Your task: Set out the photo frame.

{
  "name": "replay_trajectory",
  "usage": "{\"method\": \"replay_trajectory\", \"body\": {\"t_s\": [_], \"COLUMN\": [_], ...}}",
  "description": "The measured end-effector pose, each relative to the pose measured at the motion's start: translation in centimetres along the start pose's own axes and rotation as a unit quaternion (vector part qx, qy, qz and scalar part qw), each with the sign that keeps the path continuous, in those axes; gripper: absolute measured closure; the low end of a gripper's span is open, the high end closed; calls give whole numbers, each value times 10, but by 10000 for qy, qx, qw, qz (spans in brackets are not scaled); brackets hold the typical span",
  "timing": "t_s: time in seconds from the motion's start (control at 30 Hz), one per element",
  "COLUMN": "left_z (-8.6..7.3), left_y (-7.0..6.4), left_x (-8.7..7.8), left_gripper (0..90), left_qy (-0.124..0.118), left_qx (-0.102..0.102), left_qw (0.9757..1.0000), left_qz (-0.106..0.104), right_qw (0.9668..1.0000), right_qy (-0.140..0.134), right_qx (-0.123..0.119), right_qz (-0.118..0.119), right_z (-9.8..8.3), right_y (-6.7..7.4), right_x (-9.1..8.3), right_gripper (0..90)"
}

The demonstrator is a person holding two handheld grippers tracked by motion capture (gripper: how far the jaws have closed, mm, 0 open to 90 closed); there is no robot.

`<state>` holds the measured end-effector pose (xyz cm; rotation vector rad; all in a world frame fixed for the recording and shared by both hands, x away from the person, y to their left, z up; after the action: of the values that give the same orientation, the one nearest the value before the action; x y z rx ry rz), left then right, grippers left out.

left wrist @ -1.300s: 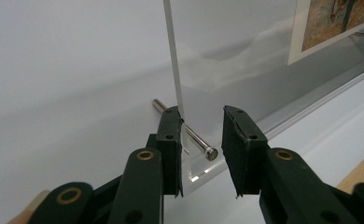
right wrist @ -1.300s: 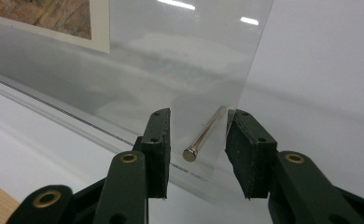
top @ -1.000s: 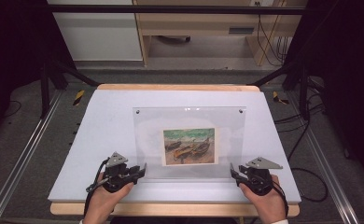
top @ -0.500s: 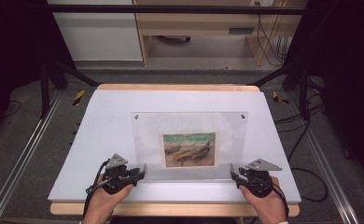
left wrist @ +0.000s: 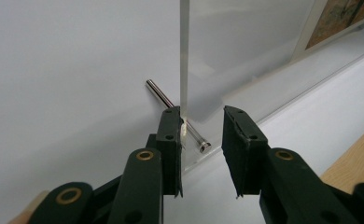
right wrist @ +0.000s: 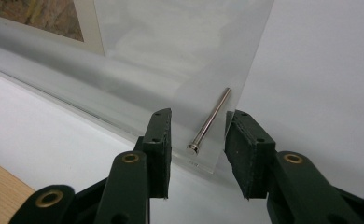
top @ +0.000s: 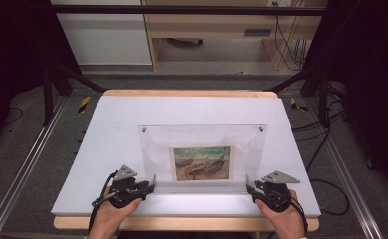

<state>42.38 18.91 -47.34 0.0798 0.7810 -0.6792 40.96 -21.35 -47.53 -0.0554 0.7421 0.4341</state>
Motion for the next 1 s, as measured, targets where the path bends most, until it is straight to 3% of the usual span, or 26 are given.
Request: {"method": "replay_trajectory", "body": {"t_s": [0.3,1.0], "left_z": [-2,-2], "left_y": [-2,0], "left_x": [0,-1], "left_gripper": [653,662], "left_qy": [34,34], "left_qx": [8,-23], "left_qw": [10000,10000], "left_qz": [-17,-60], "right_qw": [9999,9999], "right_qy": [129,102], "right_qx": [-6,26], "right_qz": [39,52], "right_z": [-4,-5], "right_y": [1,1], "right_x": [1,1], "right_gripper": [610,601]}}
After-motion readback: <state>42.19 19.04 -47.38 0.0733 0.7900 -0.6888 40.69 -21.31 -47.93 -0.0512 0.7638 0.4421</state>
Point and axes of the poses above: each handheld gripper's, and its own axes: x roughly forward along the jaws, z roughly out of its top, y roughly to its left, the point moved 3 cm from there along x, roughly forward along the jaws, and after that the axes turned 3 degrees about x, right-handed, at the moved point
